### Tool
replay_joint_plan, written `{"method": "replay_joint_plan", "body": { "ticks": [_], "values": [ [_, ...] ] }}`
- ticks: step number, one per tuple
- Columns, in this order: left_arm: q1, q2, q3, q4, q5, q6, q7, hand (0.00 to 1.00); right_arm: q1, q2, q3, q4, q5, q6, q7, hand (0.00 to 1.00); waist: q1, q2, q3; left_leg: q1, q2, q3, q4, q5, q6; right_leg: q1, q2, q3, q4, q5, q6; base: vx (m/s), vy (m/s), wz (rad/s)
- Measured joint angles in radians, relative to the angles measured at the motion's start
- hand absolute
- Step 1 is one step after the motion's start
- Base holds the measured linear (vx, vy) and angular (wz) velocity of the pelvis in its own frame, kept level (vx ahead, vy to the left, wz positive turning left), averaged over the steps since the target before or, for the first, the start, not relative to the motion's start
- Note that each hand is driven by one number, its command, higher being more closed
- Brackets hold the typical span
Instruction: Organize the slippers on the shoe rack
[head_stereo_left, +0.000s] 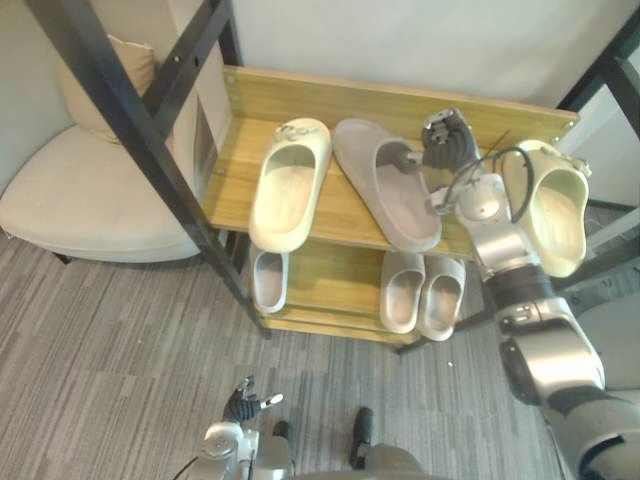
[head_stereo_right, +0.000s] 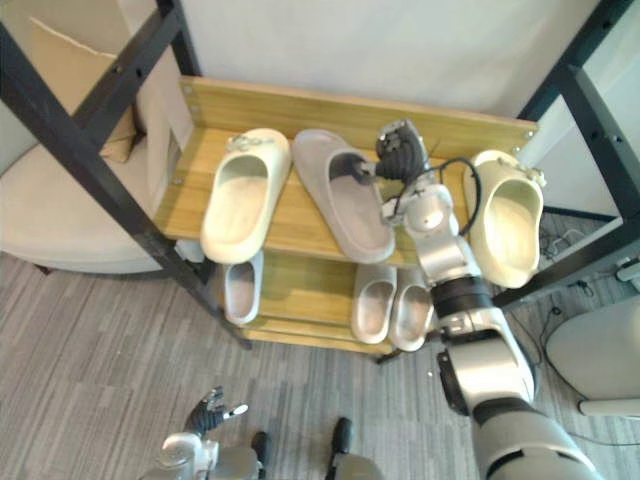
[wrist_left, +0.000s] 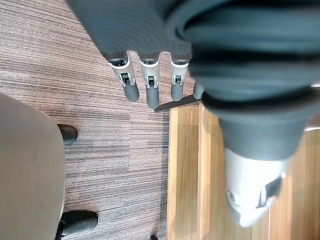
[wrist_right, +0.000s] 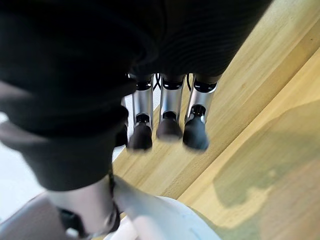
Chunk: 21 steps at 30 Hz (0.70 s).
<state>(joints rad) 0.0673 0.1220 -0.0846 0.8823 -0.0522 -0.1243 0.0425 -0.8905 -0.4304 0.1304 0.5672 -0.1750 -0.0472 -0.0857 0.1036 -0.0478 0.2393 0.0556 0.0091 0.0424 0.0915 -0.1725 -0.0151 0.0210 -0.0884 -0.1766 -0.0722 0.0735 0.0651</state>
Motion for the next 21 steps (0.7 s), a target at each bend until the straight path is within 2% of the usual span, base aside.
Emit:
{"method": "replay_joint_plan", "body": {
  "ticks": [7,16,21],
  "values": [
    [0.000,0.000,0.000,0.000,0.000,0.002,0.002,0.00,0.075,0.001,-0.009,-0.093,0.021,0.000,0.000,1.00,-0.001,0.000,0.000,0.010,0.000,0.001,-0.003,0.001,0.000,0.005,0.000,0.000,0.005,0.000,0.000,0.00,0.000,0.00],
    [0.000,0.001,0.000,0.002,0.010,0.006,0.002,0.00,0.259,0.042,-0.077,-0.319,0.035,-0.005,-0.005,1.00,-0.010,-0.006,-0.004,0.027,-0.002,0.002,-0.005,0.001,0.000,0.019,-0.003,0.000,0.005,0.000,0.000,0.00,0.000,0.00],
    [0.003,-0.001,0.011,0.020,0.012,0.012,0.001,0.00,0.398,0.043,-0.090,-0.484,0.061,-0.017,-0.009,1.00,-0.026,-0.007,-0.014,0.051,-0.002,0.001,-0.006,0.001,0.000,0.047,-0.003,-0.001,-0.002,0.000,0.000,-0.02,-0.010,0.00]
  ]
}}
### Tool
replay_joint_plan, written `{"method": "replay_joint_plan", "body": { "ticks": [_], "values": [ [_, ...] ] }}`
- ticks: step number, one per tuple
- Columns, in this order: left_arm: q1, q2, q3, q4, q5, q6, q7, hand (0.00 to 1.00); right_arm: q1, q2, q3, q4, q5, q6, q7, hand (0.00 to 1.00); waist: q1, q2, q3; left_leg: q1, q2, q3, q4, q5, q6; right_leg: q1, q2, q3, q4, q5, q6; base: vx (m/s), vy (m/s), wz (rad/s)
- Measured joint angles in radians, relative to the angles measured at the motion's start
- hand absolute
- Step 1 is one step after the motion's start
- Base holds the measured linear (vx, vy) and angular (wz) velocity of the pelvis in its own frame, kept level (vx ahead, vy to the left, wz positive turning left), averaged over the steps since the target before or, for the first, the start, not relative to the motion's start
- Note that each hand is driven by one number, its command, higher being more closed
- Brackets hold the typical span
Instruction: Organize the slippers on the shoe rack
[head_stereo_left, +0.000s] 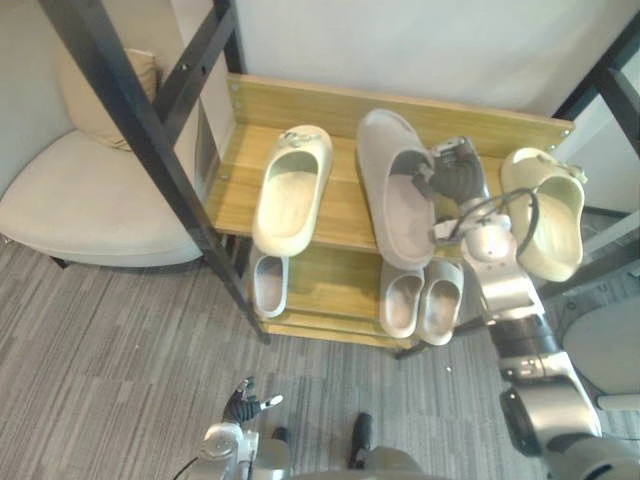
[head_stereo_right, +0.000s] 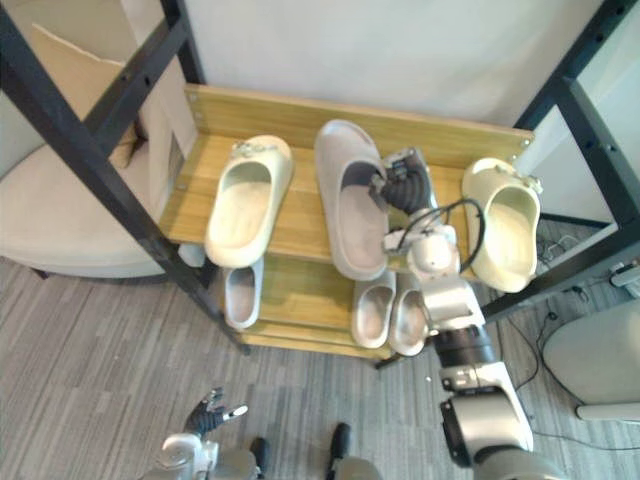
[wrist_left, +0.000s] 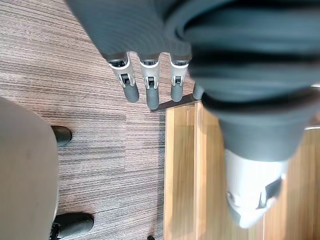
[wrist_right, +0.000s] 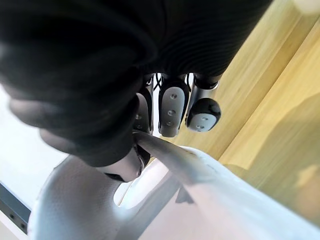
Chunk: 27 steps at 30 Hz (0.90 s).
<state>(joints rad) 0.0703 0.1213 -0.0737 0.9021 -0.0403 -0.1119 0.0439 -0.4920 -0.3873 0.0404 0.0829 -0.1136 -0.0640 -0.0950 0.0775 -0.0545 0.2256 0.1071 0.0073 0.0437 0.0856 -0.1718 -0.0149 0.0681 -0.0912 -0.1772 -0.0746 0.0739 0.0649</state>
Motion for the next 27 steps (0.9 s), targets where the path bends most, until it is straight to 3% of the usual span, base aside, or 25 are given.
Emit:
{"method": "replay_joint_plan", "body": {
  "ticks": [2,16,27],
  "values": [
    [0.003,0.000,0.008,0.014,0.001,0.003,-0.001,0.00,0.018,0.020,-0.005,-0.062,0.005,-0.008,0.000,1.00,-0.020,0.000,-0.008,-0.001,0.001,0.004,0.000,0.000,0.000,-0.003,-0.002,0.008,0.000,0.000,0.000,-0.04,-0.019,-0.05],
    [0.003,-0.009,0.018,0.071,0.039,0.010,-0.004,0.00,0.233,0.116,-0.040,-0.382,0.088,-0.107,0.019,1.00,-0.038,0.001,-0.080,0.001,0.002,0.029,0.001,0.002,0.003,-0.015,-0.004,0.036,0.008,0.000,0.000,-0.04,-0.021,-0.06],
    [0.004,-0.010,0.014,0.095,0.043,0.007,-0.007,0.00,0.505,0.152,0.011,-0.503,0.195,-0.157,0.132,1.00,-0.048,0.004,-0.102,0.034,0.002,0.040,0.000,0.002,0.003,0.005,-0.005,0.048,0.016,-0.002,0.000,-0.02,-0.006,-0.02]
  ]
}}
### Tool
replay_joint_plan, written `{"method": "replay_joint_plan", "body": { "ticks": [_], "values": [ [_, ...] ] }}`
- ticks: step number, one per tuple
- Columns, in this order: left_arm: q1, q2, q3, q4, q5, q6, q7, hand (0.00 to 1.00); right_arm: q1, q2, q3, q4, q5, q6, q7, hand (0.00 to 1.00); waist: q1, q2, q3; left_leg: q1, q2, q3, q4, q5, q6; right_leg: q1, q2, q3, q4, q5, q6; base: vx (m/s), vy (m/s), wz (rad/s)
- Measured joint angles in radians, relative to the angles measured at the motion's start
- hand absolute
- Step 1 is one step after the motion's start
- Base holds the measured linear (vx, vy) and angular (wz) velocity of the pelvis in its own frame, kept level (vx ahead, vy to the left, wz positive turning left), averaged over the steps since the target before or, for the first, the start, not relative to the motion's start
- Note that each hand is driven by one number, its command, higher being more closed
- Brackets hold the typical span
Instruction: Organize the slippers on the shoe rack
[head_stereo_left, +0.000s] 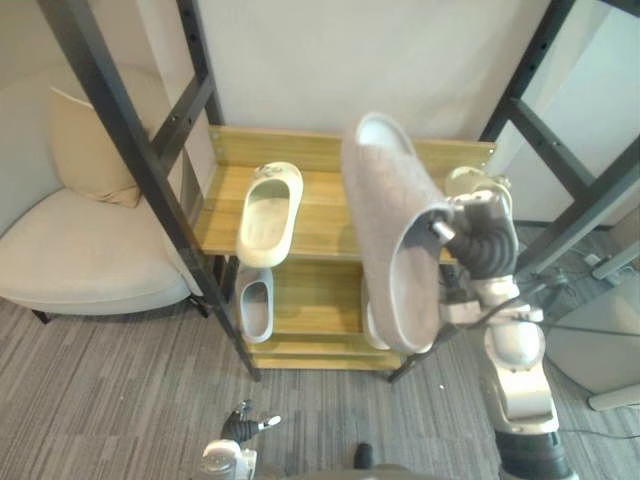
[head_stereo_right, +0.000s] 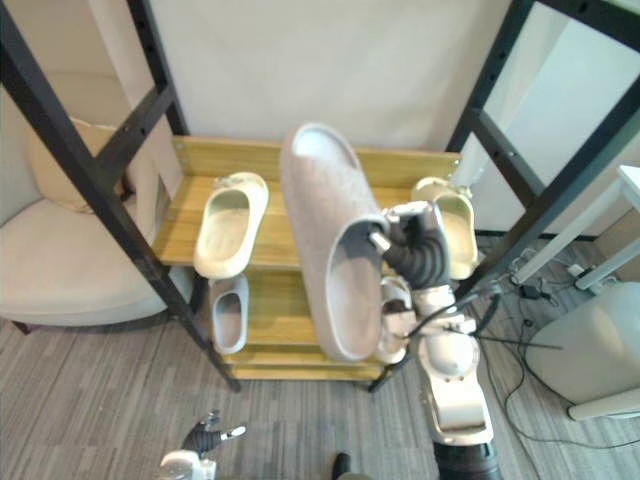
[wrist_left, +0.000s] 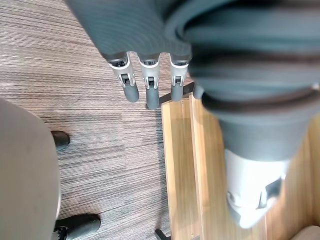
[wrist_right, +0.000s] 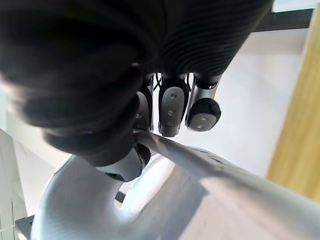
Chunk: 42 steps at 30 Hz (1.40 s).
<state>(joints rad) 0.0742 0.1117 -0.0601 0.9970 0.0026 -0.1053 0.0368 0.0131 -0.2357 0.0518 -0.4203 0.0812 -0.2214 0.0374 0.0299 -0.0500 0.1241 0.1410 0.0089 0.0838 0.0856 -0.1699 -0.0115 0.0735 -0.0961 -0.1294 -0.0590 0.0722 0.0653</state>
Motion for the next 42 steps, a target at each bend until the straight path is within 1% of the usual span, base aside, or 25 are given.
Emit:
{"method": "replay_joint_plan", "body": {
  "ticks": [3,5,8,9,11,13,15,17,18,20,21,23,24,27,31,32,33,34,35,36,38,40,41,42],
  "values": [
    [0.000,-0.002,-0.017,0.015,0.009,-0.007,-0.001,0.00,0.111,-0.001,0.066,0.000,0.000,0.000,0.050,1.00,-0.008,0.011,-0.010,0.001,-0.001,0.003,-0.001,0.000,0.001,0.004,-0.001,0.003,0.002,0.000,0.000,-0.07,-0.013,-0.03],
    [0.005,-0.003,-0.019,0.017,0.016,-0.014,-0.002,0.00,0.172,-0.001,0.101,0.000,0.000,0.000,0.083,1.00,-0.023,0.015,-0.010,0.014,0.000,0.004,-0.004,0.001,0.001,0.015,-0.001,0.004,0.004,-0.001,0.000,-0.06,-0.009,-0.03],
    [0.007,-0.003,-0.043,0.017,0.016,-0.017,-0.003,0.00,0.241,-0.003,0.139,0.003,-0.001,0.001,0.120,1.00,-0.029,0.026,-0.010,0.022,0.003,0.013,-0.009,0.000,0.000,0.013,0.001,0.008,0.023,-0.011,0.002,-0.05,-0.010,-0.07],
    [0.007,-0.003,-0.050,0.017,0.016,-0.017,-0.003,0.00,0.254,-0.006,0.150,0.006,-0.001,0.003,0.125,1.00,-0.030,0.027,-0.010,0.020,0.003,0.013,-0.006,0.000,0.000,0.004,-0.002,0.011,0.037,-0.022,0.002,-0.04,0.001,-0.01],
    [0.002,-0.005,-0.064,0.017,0.014,-0.017,-0.003,0.00,0.274,-0.015,0.160,0.015,-0.004,0.005,0.147,1.00,-0.031,0.039,-0.003,0.014,0.001,0.014,0.009,0.000,0.000,-0.025,-0.009,0.011,0.099,-0.047,0.003,-0.01,0.005,0.02],
    [-0.006,-0.004,-0.085,0.018,0.014,-0.017,-0.003,0.00,0.270,-0.023,0.161,0.049,-0.006,0.006,0.150,1.00,-0.031,0.044,0.002,0.002,-0.001,0.012,0.035,-0.007,0.001,-0.048,-0.015,0.011,0.152,-0.073,0.003,-0.04,0.007,0.08],
    [-0.019,-0.001,-0.097,0.017,0.014,-0.018,-0.004,0.00,0.253,-0.034,0.166,0.099,-0.014,0.008,0.150,1.00,-0.030,0.049,0.025,-0.048,-0.002,0.012,0.121,-0.043,0.002,-0.104,-0.026,0.012,0.254,-0.116,0.002,-0.08,0.003,0.06],
    [-0.045,0.003,-0.103,0.017,0.003,-0.017,-0.003,0.00,0.202,-0.051,0.182,0.152,-0.042,0.012,0.147,1.00,-0.031,0.055,0.066,-0.138,0.001,0.009,0.261,-0.100,0.002,-0.190,-0.037,0.024,0.393,-0.171,0.002,-0.16,-0.006,0.05],
    [-0.067,0.007,-0.115,0.017,-0.008,-0.015,-0.001,0.00,0.172,-0.055,0.188,0.180,-0.043,0.024,0.143,1.00,-0.031,0.059,0.092,-0.194,0.002,0.004,0.341,-0.130,0.003,-0.243,-0.045,0.025,0.467,-0.200,-0.001,-0.25,-0.015,0.10],
    [-0.084,0.007,-0.119,0.014,-0.019,-0.018,-0.001,0.00,0.134,-0.058,0.188,0.210,-0.043,0.034,0.137,1.00,-0.033,0.066,0.124,-0.266,0.005,-0.007,0.435,-0.164,0.003,-0.305,-0.052,0.023,0.547,-0.235,-0.005,-0.22,-0.029,0.18],
    [-0.104,0.006,-0.122,0.011,-0.037,-0.018,0.000,0.00,0.098,-0.069,0.188,0.226,-0.047,0.037,0.126,1.00,-0.033,0.072,0.151,-0.316,0.009,-0.013,0.505,-0.193,0.003,-0.350,-0.059,0.016,0.611,-0.260,-0.009,-0.18,-0.036,0.16],
    [-0.120,0.004,-0.123,0.004,-0.050,-0.020,0.002,0.00,0.041,-0.077,0.187,0.249,-0.076,0.042,0.100,1.00,-0.032,0.080,0.176,-0.371,0.017,-0.020,0.583,-0.226,0.006,-0.398,-0.062,0.009,0.675,-0.293,-0.013,-0.14,-0.037,0.12],
    [-0.133,0.004,-0.123,0.003,-0.055,-0.020,0.003,0.00,0.012,-0.079,0.186,0.250,-0.085,0.043,0.079,1.00,-0.033,0.084,0.192,-0.408,0.019,-0.032,0.626,-0.242,0.002,-0.429,-0.065,0.003,0.716,-0.309,-0.014,-0.10,-0.042,0.16],
    [-0.145,0.014,-0.121,-0.031,-0.071,-0.025,0.003,0.00,-0.046,-0.080,0.185,0.254,-0.123,0.043,0.045,1.00,-0.033,0.085,0.224,-0.489,0.020,-0.048,0.707,-0.264,-0.006,-0.502,-0.081,-0.012,0.800,-0.341,-0.017,-0.07,-0.050,0.21],
    [-0.191,0.019,-0.112,-0.065,-0.103,-0.041,0.009,0.00,-0.201,-0.076,0.151,0.359,-0.171,0.045,-0.026,1.00,-0.027,0.094,0.277,-0.636,0.018,-0.075,0.853,-0.296,-0.018,-0.639,-0.106,-0.033,0.946,-0.382,-0.038,-0.03,-0.038,0.24],
    [-0.206,0.019,-0.102,-0.076,-0.114,-0.044,0.011,0.00,-0.263,-0.077,0.135,0.403,-0.188,0.046,-0.058,1.00,-0.027,0.101,0.291,-0.689,0.017,-0.085,0.903,-0.309,-0.020,-0.686,-0.115,-0.040,0.991,-0.397,-0.043,-0.05,-0.022,0.19],
    [-0.214,0.016,-0.091,-0.080,-0.121,-0.044,0.013,0.00,-0.294,-0.077,0.126,0.422,-0.198,0.047,-0.070,1.00,-0.026,0.103,0.299,-0.716,0.018,-0.093,0.925,-0.314,-0.018,-0.708,-0.116,-0.042,1.013,-0.404,-0.046,-0.07,-0.024,0.25],
    [-0.230,0.009,-0.072,-0.085,-0.125,-0.045,0.023,0.00,-0.337,-0.077,0.113,0.451,-0.200,0.049,-0.092,1.00,-0.026,0.113,0.313,-0.754,0.019,-0.100,0.964,-0.321,-0.019,-0.735,-0.122,-0.052,1.045,-0.417,-0.046,-0.08,-0.024,0.27],
    [-0.245,0.001,-0.053,-0.102,-0.131,-0.048,0.028,0.00,-0.390,-0.079,0.104,0.485,-0.202,0.054,-0.122,1.00,-0.022,0.114,0.327,-0.802,0.020,-0.105,1.009,-0.332,-0.019,-0.778,-0.131,-0.056,1.092,-0.433,-0.052,-0.09,-0.026,0.26],
    [-0.252,-0.004,-0.040,-0.111,-0.135,-0.053,0.032,0.00,-0.415,-0.080,0.104,0.495,-0.205,0.058,-0.137,1.00,-0.016,0.115,0.332,-0.827,0.021,-0.106,1.035,-0.339,-0.020,-0.804,-0.133,-0.055,1.117,-0.441,-0.053,-0.08,-0.019,0.17],
    [-0.263,-0.011,0.005,-0.153,-0.146,-0.060,0.048,0.00,-0.471,-0.072,0.101,0.514,-0.241,0.066,-0.182,1.00,0.007,0.118,0.349,-0.901,0.034,-0.108,1.107,-0.362,-0.023,-0.875,-0.136,-0.056,1.187,-0.466,-0.063,-0.07,-0.023,0.04],
    [-0.254,-0.024,0.026,-0.199,-0.161,-0.065,0.035,0.00,-0.484,-0.067,0.089,0.515,-0.254,0.073,-0.210,1.00,0.026,0.121,0.357,-0.941,0.034,-0.114,1.145,-0.373,-0.026,-0.913,-0.143,-0.055,1.231,-0.483,-0.066,-0.08,-0.027,0.06],
    [-0.245,-0.039,0.039,-0.226,-0.161,-0.066,0.035,0.00,-0.485,-0.064,0.075,0.515,-0.281,0.077,-0.224,1.00,0.037,0.126,0.358,-0.960,0.034,-0.116,1.163,-0.379,-0.026,-0.930,-0.149,-0.057,1.252,-0.497,-0.066,-0.06,-0.038,0.19],
    [-0.217,-0.059,0.077,-0.275,-0.164,-0.072,0.036,0.00,-0.503,-0.048,0.065,0.515,-0.302,0.088,-0.255,1.00,0.044,0.130,0.357,-0.994,0.034,-0.121,1.186,-0.384,-0.026,-0.958,-0.156,-0.063,1.279,-0.511,-0.064,-0.04,-0.033,0.17]
  ]
}}
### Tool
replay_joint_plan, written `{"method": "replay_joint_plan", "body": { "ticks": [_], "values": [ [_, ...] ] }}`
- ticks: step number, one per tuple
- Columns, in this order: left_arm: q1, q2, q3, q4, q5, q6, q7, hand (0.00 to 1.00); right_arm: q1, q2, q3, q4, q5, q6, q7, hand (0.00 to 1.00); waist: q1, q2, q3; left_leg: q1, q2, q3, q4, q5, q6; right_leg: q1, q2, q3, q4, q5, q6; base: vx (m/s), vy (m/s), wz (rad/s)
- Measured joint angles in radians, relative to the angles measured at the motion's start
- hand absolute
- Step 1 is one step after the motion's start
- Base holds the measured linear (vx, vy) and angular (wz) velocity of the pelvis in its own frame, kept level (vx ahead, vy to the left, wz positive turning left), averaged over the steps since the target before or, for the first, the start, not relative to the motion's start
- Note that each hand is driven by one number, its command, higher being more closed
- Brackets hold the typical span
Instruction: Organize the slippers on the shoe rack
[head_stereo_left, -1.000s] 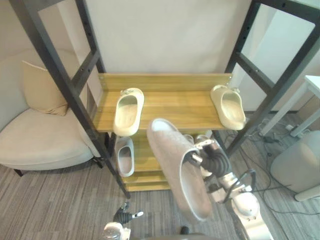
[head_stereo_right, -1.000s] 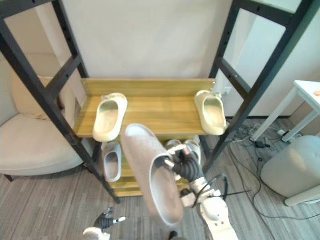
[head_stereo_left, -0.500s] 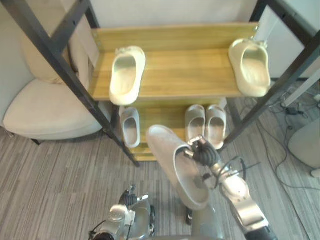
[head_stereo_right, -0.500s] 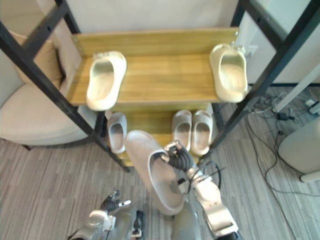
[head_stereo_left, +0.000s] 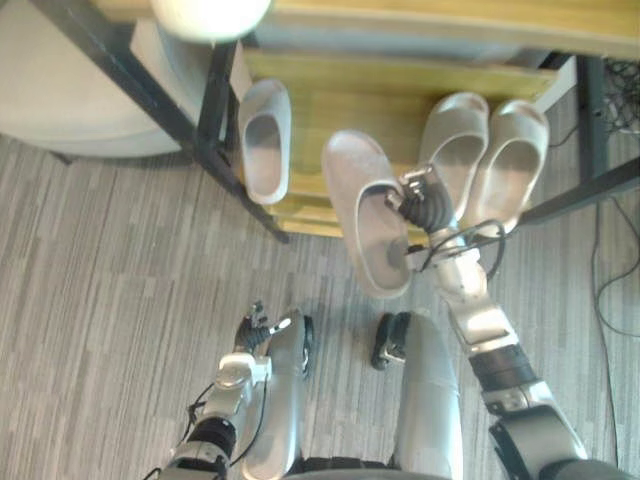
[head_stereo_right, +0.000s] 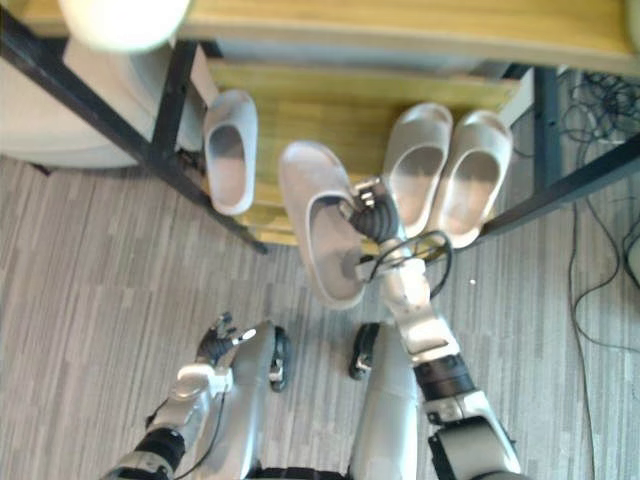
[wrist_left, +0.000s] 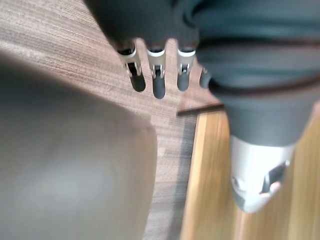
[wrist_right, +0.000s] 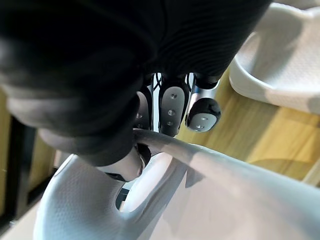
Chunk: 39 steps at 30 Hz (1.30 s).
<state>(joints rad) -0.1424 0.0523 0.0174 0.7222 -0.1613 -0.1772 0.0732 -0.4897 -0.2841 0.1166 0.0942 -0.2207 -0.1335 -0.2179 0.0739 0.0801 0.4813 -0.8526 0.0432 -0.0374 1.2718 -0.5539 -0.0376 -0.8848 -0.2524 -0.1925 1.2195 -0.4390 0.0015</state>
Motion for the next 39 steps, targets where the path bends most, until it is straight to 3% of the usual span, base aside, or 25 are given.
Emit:
{"method": "replay_joint_plan", "body": {
  "ticks": [6,14,19,26,38,39],
  "values": [
    [0.036,-0.037,0.045,-0.089,0.000,-0.014,0.010,0.00,-0.086,0.021,-0.077,-0.005,-0.064,0.041,-0.102,1.00,0.040,-0.001,0.000,-0.059,0.019,-0.004,0.048,-0.009,-0.019,-0.045,-0.014,-0.024,0.060,-0.031,-0.015,-0.01,-0.043,0.13],
    [-0.001,-0.042,0.063,-0.090,0.000,-0.012,0.060,0.00,-0.207,0.048,-0.149,0.019,-0.093,0.095,-0.180,1.00,0.040,-0.015,0.005,-0.108,0.034,-0.004,0.081,-0.008,-0.023,-0.076,-0.032,-0.045,0.104,-0.052,-0.027,0.01,-0.037,0.12],
    [-0.002,-0.047,0.063,-0.100,-0.001,-0.012,0.080,0.00,-0.296,0.049,-0.176,0.129,-0.091,0.121,-0.224,1.00,0.048,-0.015,0.004,-0.122,0.032,-0.012,0.081,-0.004,-0.030,-0.078,-0.043,-0.063,0.106,-0.060,-0.026,0.00,-0.023,0.06],
    [-0.015,-0.070,0.059,-0.114,-0.022,-0.015,0.083,0.00,-0.395,0.048,-0.223,0.274,-0.047,0.142,-0.234,1.00,0.086,-0.020,-0.007,-0.165,0.018,-0.034,0.098,0.003,-0.043,-0.103,-0.064,-0.085,0.142,-0.082,-0.053,0.01,-0.034,0.16],
    [-0.015,-0.070,0.034,-0.102,-0.038,-0.014,0.100,0.00,-0.456,0.049,-0.189,0.417,0.004,0.142,-0.229,1.00,0.108,-0.027,-0.052,-0.207,0.010,-0.061,0.107,0.015,-0.065,-0.127,-0.077,-0.113,0.164,-0.096,-0.059,-0.01,-0.019,0.06],
    [-0.015,-0.070,0.033,-0.100,-0.038,-0.013,0.100,0.00,-0.458,0.051,-0.188,0.432,0.005,0.142,-0.228,0.00,0.109,-0.026,-0.056,-0.210,0.010,-0.063,0.108,0.015,-0.066,-0.128,-0.078,-0.115,0.165,-0.097,-0.060,0.00,-0.019,0.06]
  ]
}}
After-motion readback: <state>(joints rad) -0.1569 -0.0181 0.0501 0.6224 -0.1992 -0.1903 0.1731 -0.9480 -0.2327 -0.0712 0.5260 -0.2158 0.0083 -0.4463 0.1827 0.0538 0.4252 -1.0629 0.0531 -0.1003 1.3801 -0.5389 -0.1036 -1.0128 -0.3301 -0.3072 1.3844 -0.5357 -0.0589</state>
